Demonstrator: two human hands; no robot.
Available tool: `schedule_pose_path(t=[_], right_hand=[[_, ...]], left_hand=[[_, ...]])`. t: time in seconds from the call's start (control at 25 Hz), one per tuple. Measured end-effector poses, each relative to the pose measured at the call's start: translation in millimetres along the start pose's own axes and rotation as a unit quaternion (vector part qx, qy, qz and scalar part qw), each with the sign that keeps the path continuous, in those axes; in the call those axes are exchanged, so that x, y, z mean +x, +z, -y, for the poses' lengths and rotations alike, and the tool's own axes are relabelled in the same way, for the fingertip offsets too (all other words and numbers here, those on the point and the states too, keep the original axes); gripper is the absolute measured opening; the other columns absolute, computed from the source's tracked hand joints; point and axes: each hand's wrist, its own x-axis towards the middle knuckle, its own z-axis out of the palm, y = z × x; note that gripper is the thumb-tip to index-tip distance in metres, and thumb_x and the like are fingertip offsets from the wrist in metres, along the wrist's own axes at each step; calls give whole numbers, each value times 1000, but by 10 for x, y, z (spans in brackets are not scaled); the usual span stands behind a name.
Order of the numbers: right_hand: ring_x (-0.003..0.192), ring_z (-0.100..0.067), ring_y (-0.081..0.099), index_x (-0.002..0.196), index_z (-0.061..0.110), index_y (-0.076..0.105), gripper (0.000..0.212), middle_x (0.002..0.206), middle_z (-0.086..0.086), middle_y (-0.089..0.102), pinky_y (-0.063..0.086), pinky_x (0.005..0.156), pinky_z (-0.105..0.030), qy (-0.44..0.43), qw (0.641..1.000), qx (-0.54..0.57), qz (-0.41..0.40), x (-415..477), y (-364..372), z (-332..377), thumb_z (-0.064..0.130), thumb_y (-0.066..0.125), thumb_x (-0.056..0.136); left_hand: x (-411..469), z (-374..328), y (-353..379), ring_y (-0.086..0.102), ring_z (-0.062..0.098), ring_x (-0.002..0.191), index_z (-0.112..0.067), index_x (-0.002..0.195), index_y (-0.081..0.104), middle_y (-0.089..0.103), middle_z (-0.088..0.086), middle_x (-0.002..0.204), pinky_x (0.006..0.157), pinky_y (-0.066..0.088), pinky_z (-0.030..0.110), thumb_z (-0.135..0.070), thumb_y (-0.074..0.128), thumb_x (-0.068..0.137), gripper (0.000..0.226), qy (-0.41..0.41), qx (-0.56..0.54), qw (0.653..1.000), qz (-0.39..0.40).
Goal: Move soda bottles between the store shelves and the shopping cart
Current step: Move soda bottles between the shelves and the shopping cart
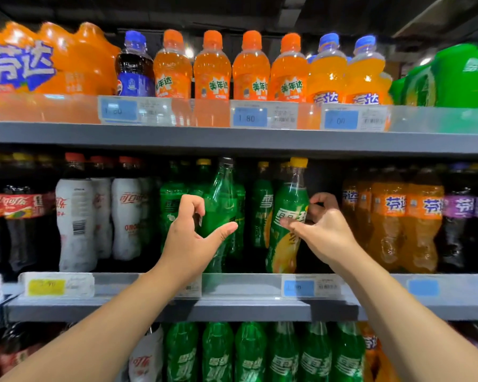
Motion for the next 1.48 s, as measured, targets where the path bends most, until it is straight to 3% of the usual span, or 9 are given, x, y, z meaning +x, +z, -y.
schedule_pose_path(t=[0.2,0.32,0.48,0.72,0.96,1.16,1.28,1.36,1.48], right_hand=[[82,1,74,107,34,38,66,95,8,77,55,61,-14,8,1000,-23,13,138,-68,-81,22,92,72],[84,0,73,115,29,37,68,99,11,76,55,68,-18,20,999,-36,12,170,-100,-123,29,90,73],[80,9,71,116,26,37,68,94,17,73,53,59,-12,28,999,-34,8,214,-110,-217,30,90,74],[85,3,67,118,23,34,65,104,11,71,50,57,-8,32,998,-53,28,354,-15,-219,27,86,79],[93,4,65,120,29,32,69,107,13,70,48,56,-5,22,995,-84,46,469,-34,-239,31,87,78],[94,2,69,120,31,33,73,106,14,73,56,75,-19,19,997,-67,44,492,-227,-322,37,88,73],[91,-2,73,111,37,37,73,105,11,75,59,80,-26,18,998,-54,40,494,-258,-350,46,89,60],[90,-2,73,112,36,38,74,105,11,74,58,76,-23,8,997,-62,34,494,-264,-353,47,89,60],[91,1,71,120,32,36,71,105,12,72,56,68,-16,-12,996,-86,23,490,-277,-355,36,89,73]], left_hand=[[141,101,167,46,-7,68,-50,90,35,40,-9,84,59,40,11,-59,77,69,48,-79,-14,997,-6],[221,207,184,53,14,75,-44,87,34,46,5,86,61,45,21,-52,83,66,54,-119,-40,992,-17],[237,325,101,46,4,62,-41,86,37,44,-7,75,55,39,17,-70,78,55,59,-83,20,996,-26],[363,608,-22,63,35,78,-42,85,40,57,10,82,68,54,55,-64,83,55,57,-82,7,996,-33],[330,593,-27,58,10,69,-43,87,35,51,-8,78,57,42,25,-67,80,58,59,-66,69,994,-49],[231,306,-38,58,29,77,-31,100,34,57,5,88,61,42,32,-56,83,69,63,-118,185,974,-63],[170,-1,80,51,31,95,-13,98,50,56,13,103,82,42,41,-41,77,80,43,154,239,945,-161],[176,-195,319,54,18,82,-15,93,53,58,1,93,71,45,32,-31,70,85,25,257,133,957,-16],[307,-433,794,63,1,85,-34,110,44,59,-14,107,71,53,24,-49,74,82,44,2,75,958,277]])
